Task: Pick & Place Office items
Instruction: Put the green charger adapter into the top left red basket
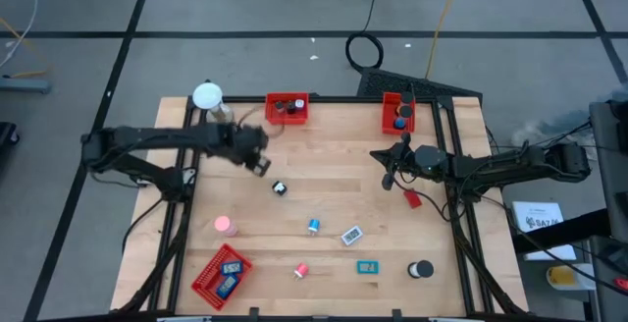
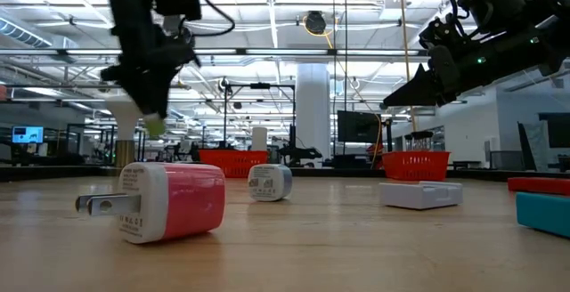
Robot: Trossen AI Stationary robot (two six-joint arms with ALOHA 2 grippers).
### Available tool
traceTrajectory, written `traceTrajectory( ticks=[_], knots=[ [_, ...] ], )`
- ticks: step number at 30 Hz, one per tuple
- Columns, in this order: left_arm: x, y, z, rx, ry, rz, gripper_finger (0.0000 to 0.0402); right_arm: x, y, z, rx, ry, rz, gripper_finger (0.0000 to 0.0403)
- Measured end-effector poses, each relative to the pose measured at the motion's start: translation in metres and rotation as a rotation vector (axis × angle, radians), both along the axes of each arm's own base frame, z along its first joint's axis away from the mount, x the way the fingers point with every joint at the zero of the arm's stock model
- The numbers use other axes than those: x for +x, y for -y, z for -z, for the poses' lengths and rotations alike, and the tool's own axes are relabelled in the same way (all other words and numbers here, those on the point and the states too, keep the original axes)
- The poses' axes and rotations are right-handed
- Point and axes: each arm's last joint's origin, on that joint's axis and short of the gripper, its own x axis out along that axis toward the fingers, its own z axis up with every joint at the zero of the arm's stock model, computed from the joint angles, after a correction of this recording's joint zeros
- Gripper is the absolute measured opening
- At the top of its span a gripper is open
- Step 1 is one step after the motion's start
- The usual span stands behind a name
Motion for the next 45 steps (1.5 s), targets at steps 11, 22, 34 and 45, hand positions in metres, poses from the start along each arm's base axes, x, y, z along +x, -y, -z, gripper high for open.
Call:
traceTrajectory(
  ticks=[11, 22, 34, 45],
  knots=[
    [0.031, -0.109, -0.038, 0.095, 0.015, 0.145, 0.0134, 0.001, 0.0, -0.002, 0.019, 0.029, 0.005, 0.0],
    [0.069, -0.195, -0.01, 0.122, -0.104, 0.28, 0.0134, 0.001, 0.0, -0.002, 0.02, 0.032, 0.004, 0.0],
    [0.094, -0.19, 0.004, 0.132, -0.083, 0.383, 0.0134, 0.001, 0.0, -0.002, 0.018, 0.031, 0.003, 0.0],
    [0.111, -0.2, 0.022, 0.185, -0.02, 0.403, 0.0134, 0.001, 0.0, -0.002, 0.018, 0.032, 0.003, 0.0]
  ],
)
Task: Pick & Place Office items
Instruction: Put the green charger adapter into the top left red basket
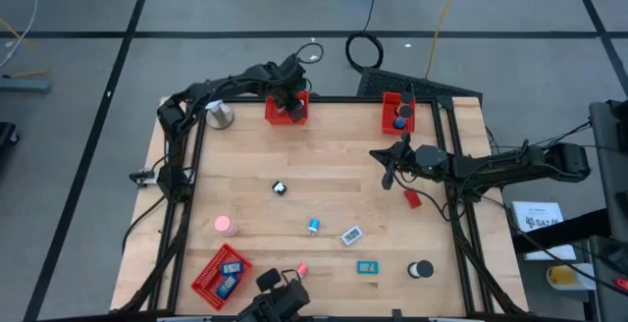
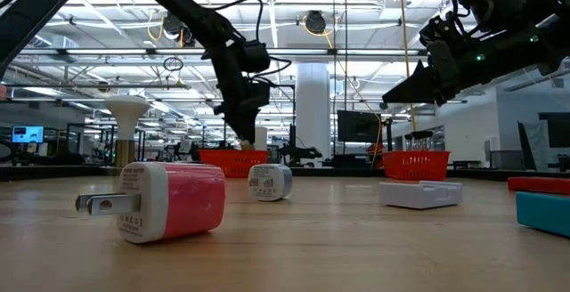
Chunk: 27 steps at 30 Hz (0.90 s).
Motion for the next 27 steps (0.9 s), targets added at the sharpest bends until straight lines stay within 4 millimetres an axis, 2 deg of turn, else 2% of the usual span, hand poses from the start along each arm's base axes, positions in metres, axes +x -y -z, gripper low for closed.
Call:
traceTrajectory(
  ticks=[7, 15, 27],
  knots=[
    [0.007, 0.006, 0.001, 0.015, 0.002, 0.055, 0.0134, 0.0, 0.0, -0.001, -0.001, 0.006, 0.0, 0.0],
    [0.011, 0.004, 0.019, 0.0, -0.045, 0.079, 0.0134, 0.0, 0.0, -0.001, 0.001, 0.008, 0.0, 0.0],
    [0.013, 0.002, 0.023, -0.02, -0.02, 0.083, 0.0134, 0.0, 0.0, -0.001, 0.001, 0.007, -0.001, 0.0]
  ],
)
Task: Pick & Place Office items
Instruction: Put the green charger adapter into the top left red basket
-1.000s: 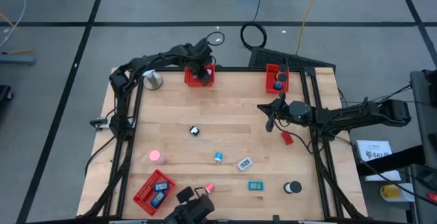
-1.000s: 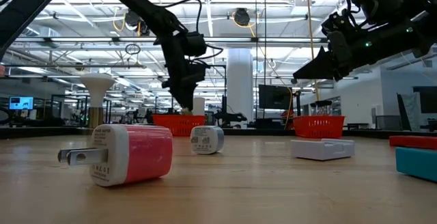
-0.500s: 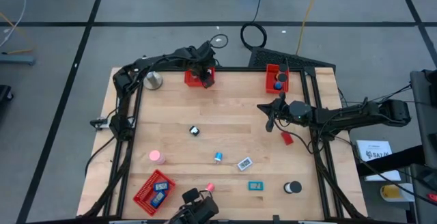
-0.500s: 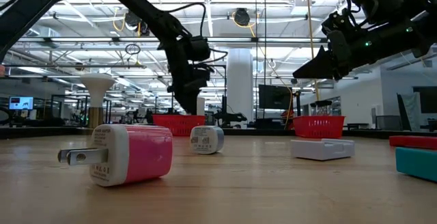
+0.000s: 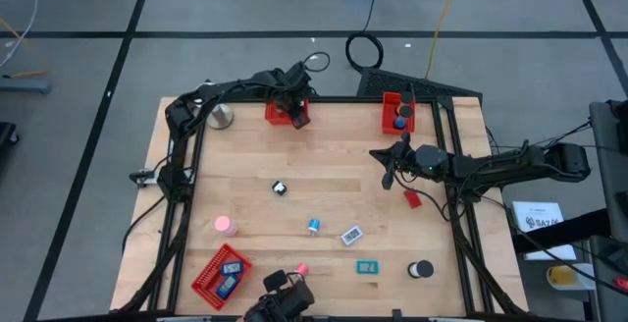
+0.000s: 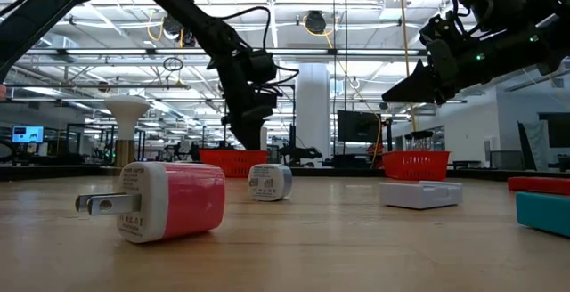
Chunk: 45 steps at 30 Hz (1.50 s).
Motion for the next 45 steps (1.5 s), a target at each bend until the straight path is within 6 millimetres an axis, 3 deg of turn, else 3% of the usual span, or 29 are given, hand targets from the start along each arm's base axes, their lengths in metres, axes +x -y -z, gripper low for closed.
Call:
traceTrajectory(
  ticks=[8, 14, 28, 45],
  knots=[
    [-0.001, 0.0, 0.004, -0.039, 0.001, 0.018, 0.0134, 0.0, 0.0, 0.0, -0.001, -0.001, 0.0, 0.0],
    [0.002, -0.002, 0.018, -0.064, -0.013, 0.022, 0.0134, 0.0, 0.0, 0.0, -0.002, -0.002, -0.001, 0.0],
    [0.004, 0.002, 0.016, -0.06, -0.01, 0.026, 0.0134, 0.0, -0.001, 0.0, 0.003, 0.005, -0.023, 0.0],
    [0.008, -0.001, 0.005, 0.018, -0.03, 0.003, 0.0194, 0.001, -0.001, -0.001, 0.002, 0.015, -0.024, 0.0]
  ],
)
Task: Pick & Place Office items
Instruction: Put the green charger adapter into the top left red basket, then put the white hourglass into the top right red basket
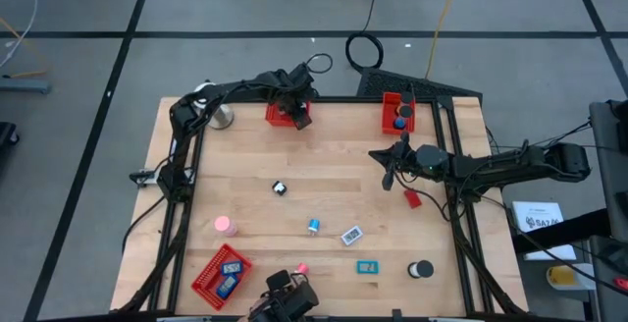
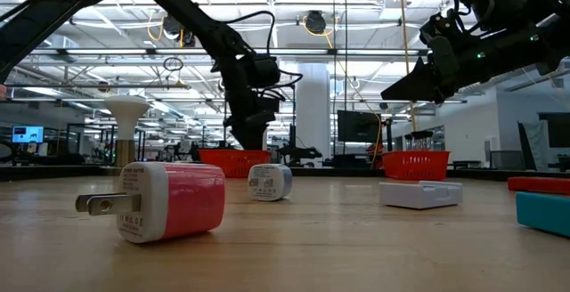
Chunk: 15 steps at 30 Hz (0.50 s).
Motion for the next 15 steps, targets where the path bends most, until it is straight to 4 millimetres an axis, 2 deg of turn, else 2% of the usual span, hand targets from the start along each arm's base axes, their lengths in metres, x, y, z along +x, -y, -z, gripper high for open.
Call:
traceTrajectory(
  ticks=[7, 11, 15],
  knots=[
    [0.007, 0.006, -0.031, 0.028, -0.041, 0.021, 0.0185, 0.0, 0.0, 0.0, -0.001, 0.0, 0.0, 0.0],
    [0.009, 0.021, -0.042, 0.06, 0.027, 0.076, 0.013, 0.0, 0.0, 0.0, -0.005, -0.002, 0.0, 0.0],
    [0.004, 0.039, -0.038, 0.039, 0.168, 0.154, 0.0052, 0.0, 0.0, 0.0, -0.006, -0.001, 0.003, 0.0]
  ],
)
